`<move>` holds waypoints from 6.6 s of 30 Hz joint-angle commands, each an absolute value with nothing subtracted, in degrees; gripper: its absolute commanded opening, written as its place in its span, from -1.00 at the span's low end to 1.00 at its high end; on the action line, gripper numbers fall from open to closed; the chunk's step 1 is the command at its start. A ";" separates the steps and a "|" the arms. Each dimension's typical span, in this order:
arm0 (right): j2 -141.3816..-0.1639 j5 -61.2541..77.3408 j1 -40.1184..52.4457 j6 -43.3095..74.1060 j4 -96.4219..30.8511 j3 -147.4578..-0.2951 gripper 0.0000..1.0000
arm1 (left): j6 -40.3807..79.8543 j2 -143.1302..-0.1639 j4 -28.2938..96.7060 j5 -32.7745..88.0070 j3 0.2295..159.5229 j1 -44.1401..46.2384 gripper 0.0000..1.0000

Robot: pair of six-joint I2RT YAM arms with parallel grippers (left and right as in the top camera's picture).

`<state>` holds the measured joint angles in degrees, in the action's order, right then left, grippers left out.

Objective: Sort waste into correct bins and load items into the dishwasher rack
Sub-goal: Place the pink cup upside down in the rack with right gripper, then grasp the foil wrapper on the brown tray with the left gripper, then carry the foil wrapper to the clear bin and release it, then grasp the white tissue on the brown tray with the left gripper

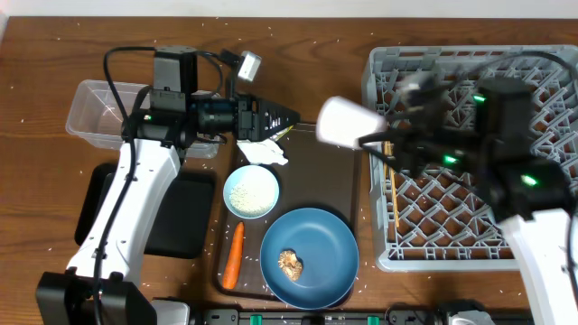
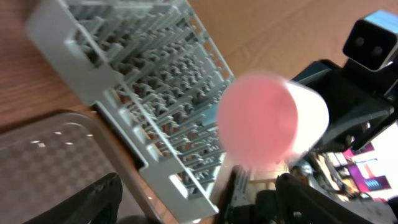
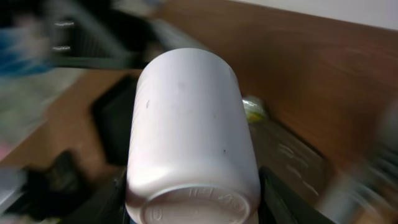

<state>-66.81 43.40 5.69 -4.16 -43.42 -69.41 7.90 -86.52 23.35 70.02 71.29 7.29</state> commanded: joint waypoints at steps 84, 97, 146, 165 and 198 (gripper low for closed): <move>-63.00 20.34 -21.34 15.86 -64.40 -76.42 0.74 | 0.45 -102.21 20.27 0.99 70.89 26.44 -0.88; -63.00 20.34 -21.34 15.57 -64.73 -76.42 0.75 | 1.65 -85.47 25.71 -10.37 70.89 26.44 -0.87; -63.00 20.36 -21.34 15.09 -67.51 -76.38 0.92 | 11.49 -105.56 11.53 -6.92 70.43 25.71 -0.88; -63.00 20.36 -21.34 14.06 -68.36 -76.38 0.93 | 41.93 -89.41 26.50 -26.17 70.28 12.71 -0.87; -63.00 20.36 -21.34 12.10 -69.34 -76.38 0.98 | -6.61 -93.41 31.88 8.97 68.25 27.81 0.53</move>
